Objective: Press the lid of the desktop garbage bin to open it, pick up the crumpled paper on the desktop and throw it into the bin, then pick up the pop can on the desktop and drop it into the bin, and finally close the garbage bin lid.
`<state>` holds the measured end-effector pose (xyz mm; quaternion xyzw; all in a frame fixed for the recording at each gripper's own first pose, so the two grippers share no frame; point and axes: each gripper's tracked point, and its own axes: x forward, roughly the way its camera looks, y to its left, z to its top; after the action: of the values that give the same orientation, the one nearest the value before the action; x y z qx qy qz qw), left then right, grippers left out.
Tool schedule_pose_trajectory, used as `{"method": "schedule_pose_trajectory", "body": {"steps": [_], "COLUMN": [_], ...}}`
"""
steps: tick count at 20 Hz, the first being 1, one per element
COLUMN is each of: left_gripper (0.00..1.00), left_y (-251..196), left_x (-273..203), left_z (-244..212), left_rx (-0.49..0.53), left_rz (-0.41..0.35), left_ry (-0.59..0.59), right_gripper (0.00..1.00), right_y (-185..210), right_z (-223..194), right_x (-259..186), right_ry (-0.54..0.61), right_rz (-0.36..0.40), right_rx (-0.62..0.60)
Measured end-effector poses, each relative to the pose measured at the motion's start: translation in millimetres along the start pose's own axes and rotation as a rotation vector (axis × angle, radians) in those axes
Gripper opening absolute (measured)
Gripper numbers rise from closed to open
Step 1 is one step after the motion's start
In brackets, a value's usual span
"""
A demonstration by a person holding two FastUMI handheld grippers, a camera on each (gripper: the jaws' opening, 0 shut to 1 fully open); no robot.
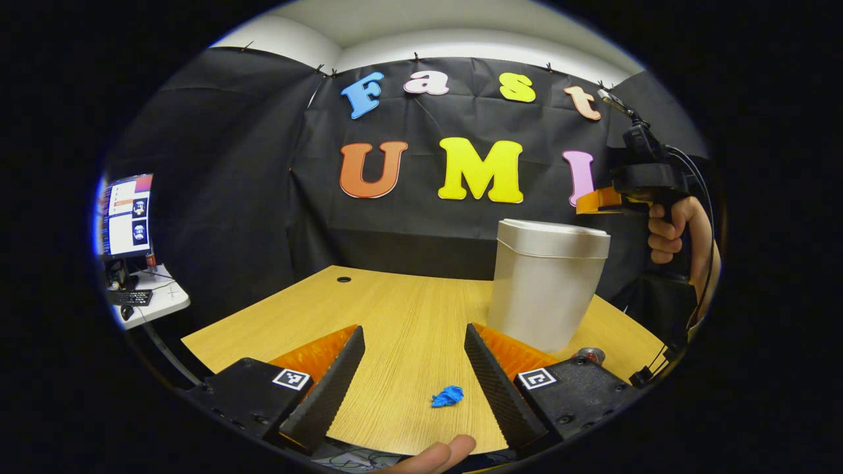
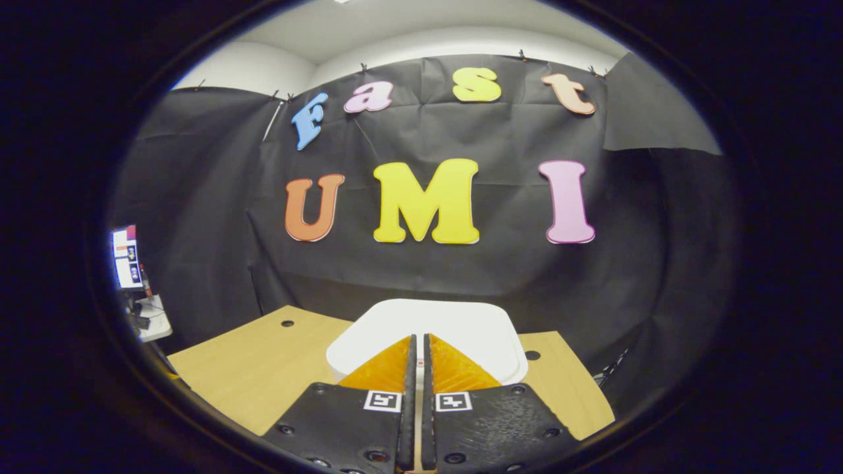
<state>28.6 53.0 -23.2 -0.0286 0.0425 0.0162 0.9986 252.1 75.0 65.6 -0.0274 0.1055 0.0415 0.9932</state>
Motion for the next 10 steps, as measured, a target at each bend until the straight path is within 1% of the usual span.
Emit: {"method": "schedule_pose_trajectory", "body": {"steps": [2, 4, 5, 6, 7, 8, 10], "left_gripper": [0.98, 0.98, 0.98, 0.98, 0.99, 0.99, 0.98], "left_y": [0, 3, 6, 8, 10, 11, 16], "left_x": [0, 1, 1, 1, 2, 2, 1], "left_z": [-1, -2, -2, -3, -3, -2, 0], "left_rx": [0.007, 0.023, 0.029, 0.030, 0.030, 0.034, 0.043], "left_rz": [-0.001, 0.003, 0.008, 0.012, 0.015, 0.018, 0.035], "left_ry": [0.005, 0.005, 0.004, 0.005, 0.007, 0.007, 0.002], "right_gripper": [0.04, 0.04, 0.04, 0.04, 0.05, 0.04, 0.04], "right_y": [-3, 4, 2, 2, 1, 0, 3], "right_z": [-5, -17, -24, -24, -27, -32, -33], "right_x": [8, 14, 15, 15, 15, 17, 14], "right_ry": [0.022, 0.051, 0.067, 0.055, 0.061, 0.082, 0.060], "right_rz": [-0.016, 0.012, 0.008, 0.010, 0.008, 0.006, -0.022], "right_rx": [-0.005, 0.004, 0.001, 0.002, 0.008, 0.042, -0.005]}}
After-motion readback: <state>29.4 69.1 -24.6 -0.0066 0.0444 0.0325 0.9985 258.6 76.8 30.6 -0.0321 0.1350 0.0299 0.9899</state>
